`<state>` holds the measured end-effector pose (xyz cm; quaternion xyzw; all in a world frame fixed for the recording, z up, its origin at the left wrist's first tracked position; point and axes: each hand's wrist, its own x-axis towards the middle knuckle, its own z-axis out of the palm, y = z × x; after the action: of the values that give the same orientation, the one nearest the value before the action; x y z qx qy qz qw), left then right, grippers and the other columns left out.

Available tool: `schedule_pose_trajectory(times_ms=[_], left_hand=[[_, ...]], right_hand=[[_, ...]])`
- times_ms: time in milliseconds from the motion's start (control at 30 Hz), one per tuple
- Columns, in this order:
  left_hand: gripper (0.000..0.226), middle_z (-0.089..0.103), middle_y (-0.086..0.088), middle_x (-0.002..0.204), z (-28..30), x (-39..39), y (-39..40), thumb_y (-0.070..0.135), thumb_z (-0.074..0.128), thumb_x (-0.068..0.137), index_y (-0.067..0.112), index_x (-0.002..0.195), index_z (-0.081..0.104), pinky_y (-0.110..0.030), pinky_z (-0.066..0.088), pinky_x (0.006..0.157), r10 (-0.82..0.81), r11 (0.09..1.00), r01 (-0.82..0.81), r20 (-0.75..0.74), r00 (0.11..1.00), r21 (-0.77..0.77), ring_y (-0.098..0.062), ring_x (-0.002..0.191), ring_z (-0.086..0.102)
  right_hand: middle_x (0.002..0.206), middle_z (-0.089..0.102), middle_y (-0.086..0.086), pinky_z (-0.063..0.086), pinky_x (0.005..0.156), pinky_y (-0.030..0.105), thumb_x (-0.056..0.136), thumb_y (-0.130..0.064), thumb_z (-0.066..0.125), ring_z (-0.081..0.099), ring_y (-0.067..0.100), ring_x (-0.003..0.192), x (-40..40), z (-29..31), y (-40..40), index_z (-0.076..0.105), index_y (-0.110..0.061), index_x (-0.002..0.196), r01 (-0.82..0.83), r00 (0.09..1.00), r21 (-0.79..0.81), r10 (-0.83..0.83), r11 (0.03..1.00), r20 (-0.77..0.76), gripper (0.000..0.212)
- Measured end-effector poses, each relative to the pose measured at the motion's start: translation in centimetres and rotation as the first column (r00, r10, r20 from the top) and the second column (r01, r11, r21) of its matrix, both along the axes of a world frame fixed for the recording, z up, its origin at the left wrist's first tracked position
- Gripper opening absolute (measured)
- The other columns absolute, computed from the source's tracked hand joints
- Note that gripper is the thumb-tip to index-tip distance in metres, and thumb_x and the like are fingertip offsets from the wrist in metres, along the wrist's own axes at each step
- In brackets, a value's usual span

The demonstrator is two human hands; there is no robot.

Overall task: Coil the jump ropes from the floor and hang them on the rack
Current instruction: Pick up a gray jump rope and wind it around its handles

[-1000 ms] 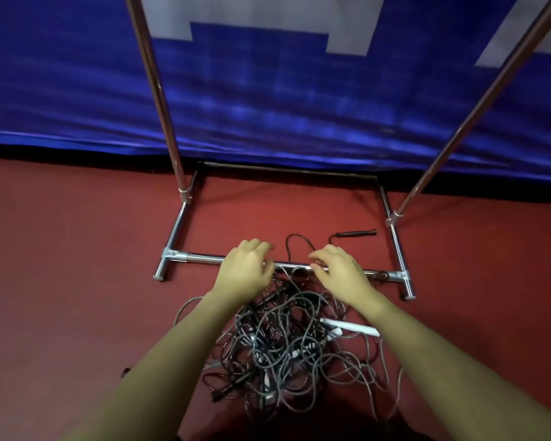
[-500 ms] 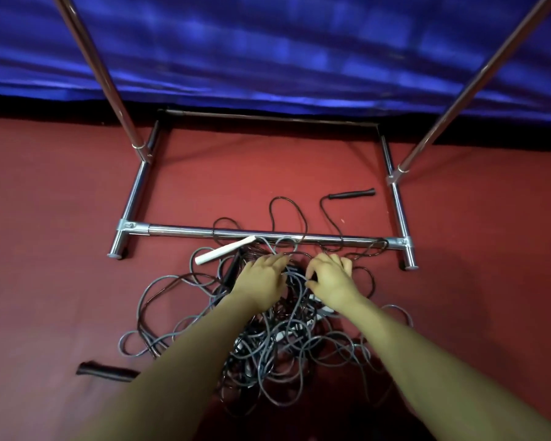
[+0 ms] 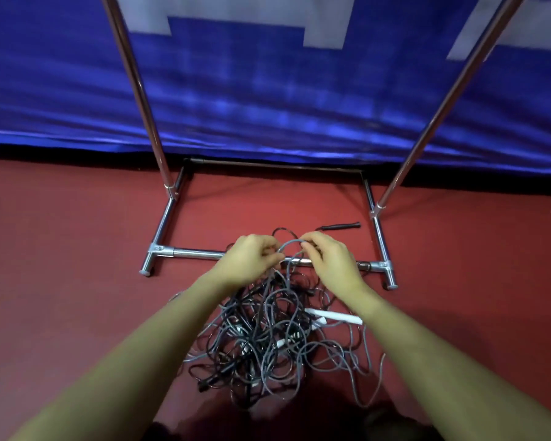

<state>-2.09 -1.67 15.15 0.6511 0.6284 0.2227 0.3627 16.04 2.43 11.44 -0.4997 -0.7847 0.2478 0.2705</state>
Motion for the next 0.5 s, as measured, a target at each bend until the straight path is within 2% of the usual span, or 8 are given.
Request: schedule_pose_trajectory(times_ms=[67,133,200,267,400,500], left_hand=[[0.015,0.065,0.007,0.057,3.2,-0.2,-0.4,0.013,0.062,0.09,0.02,0.077,0.064,-0.017,0.046,0.051,0.04,0.998,-0.045,0.11,0.993,0.048,-0.002,0.046,0.054],[0.016,0.063,0.01,0.053,6.1,-0.5,-0.5,0.008,0.063,0.089,0.018,0.077,0.064,-0.015,0.048,0.051,0.1,0.988,-0.121,0.206,0.973,0.091,0.001,0.046,0.055],[0.017,0.066,0.005,0.059,8.9,-0.7,-0.6,0.005,0.062,0.089,0.017,0.077,0.064,-0.019,0.054,0.055,0.14,0.977,-0.183,0.313,0.939,0.112,-0.005,0.051,0.062],[0.018,0.066,0.002,0.059,11.6,-0.7,-1.0,0.005,0.06,0.09,0.016,0.077,0.062,-0.022,0.056,0.055,0.154,0.964,-0.225,0.399,0.904,0.139,-0.012,0.054,0.065],[0.015,0.066,-0.006,0.065,16.1,-1.0,-2.1,0.005,0.057,0.093,0.012,0.08,0.06,-0.021,0.055,0.053,0.2,0.921,-0.341,0.528,0.825,0.186,-0.007,0.052,0.065],[0.015,0.065,-0.011,0.069,17.6,-1.3,-2.6,0.006,0.055,0.094,0.009,0.081,0.06,-0.023,0.057,0.055,0.257,0.874,-0.451,0.618,0.743,0.179,-0.01,0.052,0.066]], right_hand=[[0.082,0.068,-0.007,0.049,0.07,0.032,0.094,-0.022,0.057,0.062,0.011,0.076,-0.3,2.7,-0.1,0.067,-0.016,0.096,0.026,0.996,-0.017,-0.027,1.0,-0.09,0.012],[0.069,0.064,-0.01,0.049,0.066,0.029,0.092,-0.016,0.059,0.059,0.003,0.062,-1.1,5.5,-0.3,0.065,-0.016,0.085,0.014,0.971,-0.1,-0.038,0.995,-0.234,0.01],[0.065,0.064,-0.008,0.048,0.063,0.029,0.093,-0.011,0.058,0.059,0.01,0.06,-1.9,8.3,-0.7,0.062,-0.019,0.077,-0.024,0.937,-0.173,-0.038,0.985,-0.347,0.018],[0.068,0.066,-0.004,0.048,0.066,0.028,0.095,-0.014,0.055,0.062,0.015,0.066,-2.6,10.9,-1.4,0.063,-0.021,0.076,-0.075,0.914,-0.229,-0.025,0.971,-0.406,0.022],[0.081,0.067,-0.002,0.045,0.066,0.013,0.1,-0.016,0.044,0.062,-0.003,0.067,-3.1,14.6,-2.8,0.063,-0.016,0.09,-0.262,0.885,-0.364,0.072,0.894,-0.46,0.022],[0.092,0.069,0.002,0.046,0.077,0.015,0.097,-0.012,0.049,0.063,-0.003,0.077,-2.8,15.6,-3.8,0.06,-0.014,0.101,-0.394,0.876,-0.406,0.202,0.825,-0.438,0.012]])
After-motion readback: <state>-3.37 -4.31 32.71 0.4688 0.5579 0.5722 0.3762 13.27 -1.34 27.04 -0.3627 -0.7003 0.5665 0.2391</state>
